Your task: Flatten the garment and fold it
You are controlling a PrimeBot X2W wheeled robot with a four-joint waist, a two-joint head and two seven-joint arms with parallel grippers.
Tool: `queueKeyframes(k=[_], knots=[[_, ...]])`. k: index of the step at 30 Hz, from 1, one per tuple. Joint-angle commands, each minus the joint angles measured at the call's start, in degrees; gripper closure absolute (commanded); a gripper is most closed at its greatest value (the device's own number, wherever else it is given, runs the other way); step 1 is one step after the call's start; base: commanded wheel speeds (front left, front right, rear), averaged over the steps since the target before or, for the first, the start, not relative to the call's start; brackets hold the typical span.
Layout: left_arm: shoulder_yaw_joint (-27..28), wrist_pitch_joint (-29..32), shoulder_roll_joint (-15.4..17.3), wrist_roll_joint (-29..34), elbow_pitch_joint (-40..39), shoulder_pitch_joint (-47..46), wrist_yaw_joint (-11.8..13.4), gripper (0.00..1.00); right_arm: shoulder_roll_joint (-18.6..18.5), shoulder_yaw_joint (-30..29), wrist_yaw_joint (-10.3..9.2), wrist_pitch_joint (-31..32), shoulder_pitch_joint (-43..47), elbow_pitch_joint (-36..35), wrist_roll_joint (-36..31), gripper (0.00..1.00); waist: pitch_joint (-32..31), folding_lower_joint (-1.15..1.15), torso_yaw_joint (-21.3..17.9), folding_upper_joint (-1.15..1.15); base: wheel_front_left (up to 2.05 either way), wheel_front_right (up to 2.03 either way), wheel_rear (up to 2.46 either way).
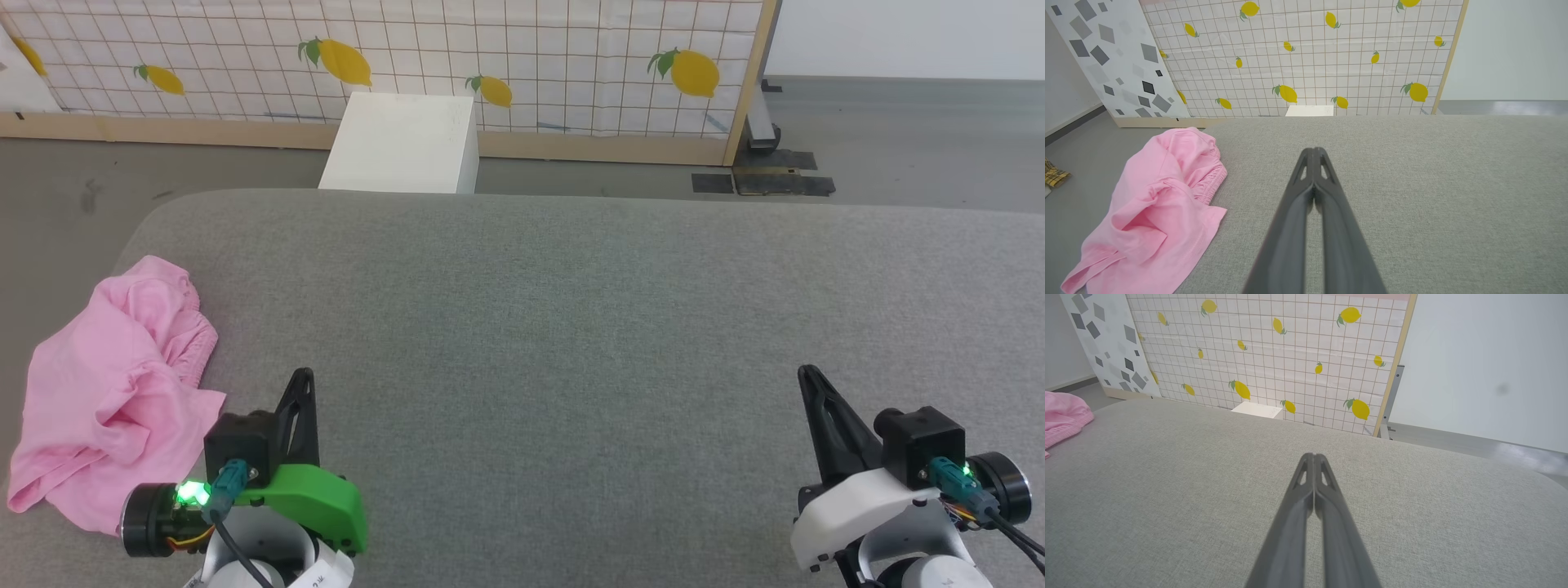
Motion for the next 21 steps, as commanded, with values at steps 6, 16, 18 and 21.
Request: queueKeyframes(k=[6,16,18,21], knots=[[0.2,0.1,-0.2,0.7,-0.1,0.7,0.4,1.00,0.1,0.1,-0.10,0.0,-1.1,-0.3,-0.3,1.00,0.0,0.00,0.0,0.00,0.00,0.00,0.00],[0.2,0.1,-0.2,0.7,-0.1,0.7,0.4,1.00,0.1,0.1,-0.10,0.0,-1.1,-0.3,-0.3,1.00,0.0,0.00,0.0,0.00,0.00,0.00,0.00],[0.2,0.1,-0.2,0.7,-0.1,0.7,0.4,1.00,0.1,0.1,-0.10,0.0,-1.1,-0.3,-0.3,1.00,0.0,0.00,0.0,0.00,0.00,0.00,0.00],[0.2,0.1,-0.2,0.7,-0.1,0.7,0.4,1.00,0.1,0.1,-0.10,0.0,-1.1,-0.3,-0.3,1.00,0.0,0.00,0.0,0.00,0.00,0.00,0.00]])
